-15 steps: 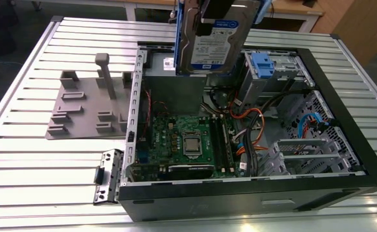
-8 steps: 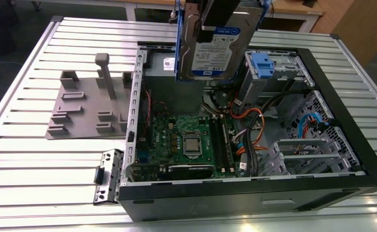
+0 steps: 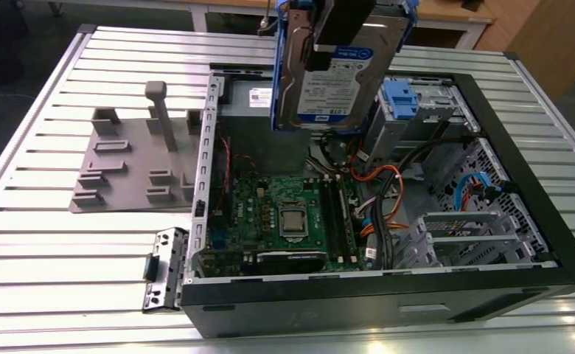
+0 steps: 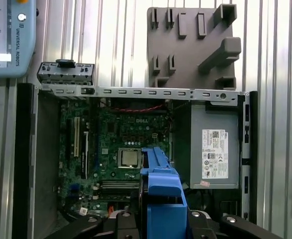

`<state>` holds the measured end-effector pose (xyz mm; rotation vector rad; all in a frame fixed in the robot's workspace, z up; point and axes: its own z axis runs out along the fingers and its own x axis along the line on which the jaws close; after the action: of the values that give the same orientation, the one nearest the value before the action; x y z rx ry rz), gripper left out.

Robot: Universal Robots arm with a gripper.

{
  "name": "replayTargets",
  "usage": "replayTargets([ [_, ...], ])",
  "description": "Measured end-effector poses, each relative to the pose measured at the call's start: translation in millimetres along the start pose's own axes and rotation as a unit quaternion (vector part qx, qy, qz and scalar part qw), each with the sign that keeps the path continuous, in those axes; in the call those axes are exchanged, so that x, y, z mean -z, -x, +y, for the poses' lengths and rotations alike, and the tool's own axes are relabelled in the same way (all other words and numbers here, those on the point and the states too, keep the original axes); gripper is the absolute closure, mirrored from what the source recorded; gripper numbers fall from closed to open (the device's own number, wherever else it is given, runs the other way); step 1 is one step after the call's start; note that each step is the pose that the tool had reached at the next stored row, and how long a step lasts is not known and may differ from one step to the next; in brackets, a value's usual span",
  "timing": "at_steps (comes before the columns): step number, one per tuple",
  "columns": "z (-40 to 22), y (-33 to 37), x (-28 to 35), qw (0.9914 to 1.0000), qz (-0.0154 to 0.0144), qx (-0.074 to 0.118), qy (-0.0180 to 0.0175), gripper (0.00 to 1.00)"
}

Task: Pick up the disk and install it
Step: 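Pick up the disk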

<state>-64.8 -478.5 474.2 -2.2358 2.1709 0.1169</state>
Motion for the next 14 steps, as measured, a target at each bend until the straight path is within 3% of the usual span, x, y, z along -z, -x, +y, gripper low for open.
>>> replayTargets([
  [9,-9.4,-13.1,-4.6,1.0,0.0,0.0,-0.0001,0.64],
  [14,-19.7,-20.5,-5.6,1.0,0.0,0.0,0.0,0.64],
])
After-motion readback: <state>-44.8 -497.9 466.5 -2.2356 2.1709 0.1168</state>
